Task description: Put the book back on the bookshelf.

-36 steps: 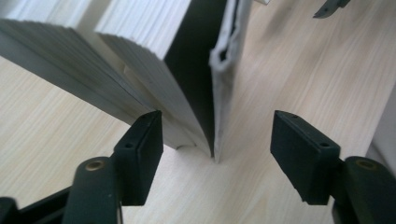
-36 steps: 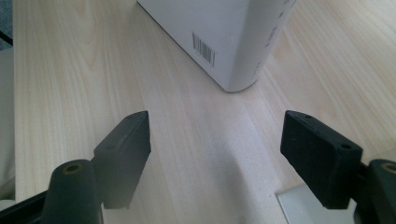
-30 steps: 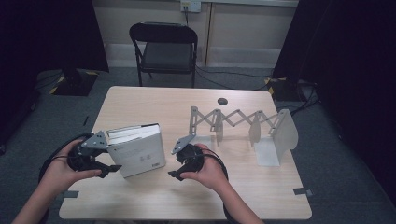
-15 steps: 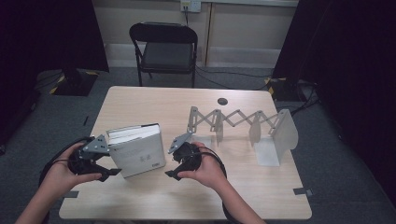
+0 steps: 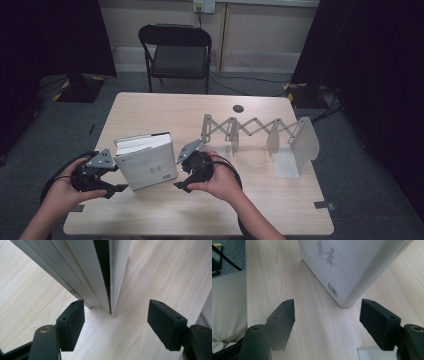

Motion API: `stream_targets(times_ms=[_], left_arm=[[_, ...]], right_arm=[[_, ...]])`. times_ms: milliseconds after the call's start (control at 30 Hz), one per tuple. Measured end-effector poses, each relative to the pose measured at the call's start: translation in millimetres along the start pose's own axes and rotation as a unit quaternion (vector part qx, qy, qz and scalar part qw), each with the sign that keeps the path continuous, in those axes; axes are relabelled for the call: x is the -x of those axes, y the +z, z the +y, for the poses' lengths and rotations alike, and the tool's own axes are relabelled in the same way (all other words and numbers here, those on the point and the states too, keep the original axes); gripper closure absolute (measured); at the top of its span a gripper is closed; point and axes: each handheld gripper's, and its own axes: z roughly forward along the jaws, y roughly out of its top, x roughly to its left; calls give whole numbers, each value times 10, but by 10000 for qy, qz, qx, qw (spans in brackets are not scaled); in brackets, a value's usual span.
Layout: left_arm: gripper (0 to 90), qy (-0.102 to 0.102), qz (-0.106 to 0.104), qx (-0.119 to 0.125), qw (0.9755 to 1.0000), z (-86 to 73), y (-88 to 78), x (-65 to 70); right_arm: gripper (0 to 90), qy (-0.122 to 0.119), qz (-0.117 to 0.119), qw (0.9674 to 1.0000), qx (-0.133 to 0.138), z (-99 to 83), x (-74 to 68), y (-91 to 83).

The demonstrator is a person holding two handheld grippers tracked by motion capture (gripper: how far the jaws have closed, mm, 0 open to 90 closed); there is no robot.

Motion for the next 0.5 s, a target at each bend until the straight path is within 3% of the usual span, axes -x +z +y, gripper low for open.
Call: stream_targets(times_ms=[267, 500], left_arm=[[289, -99, -11, -41, 9999, -140, 85, 21], [273, -289, -134, 144, 9994, -343, 167, 23]], right_arm=[[281, -132, -17, 9999, -86, 163, 8, -117], [281, -136, -49, 9999, 1, 266, 69, -188]])
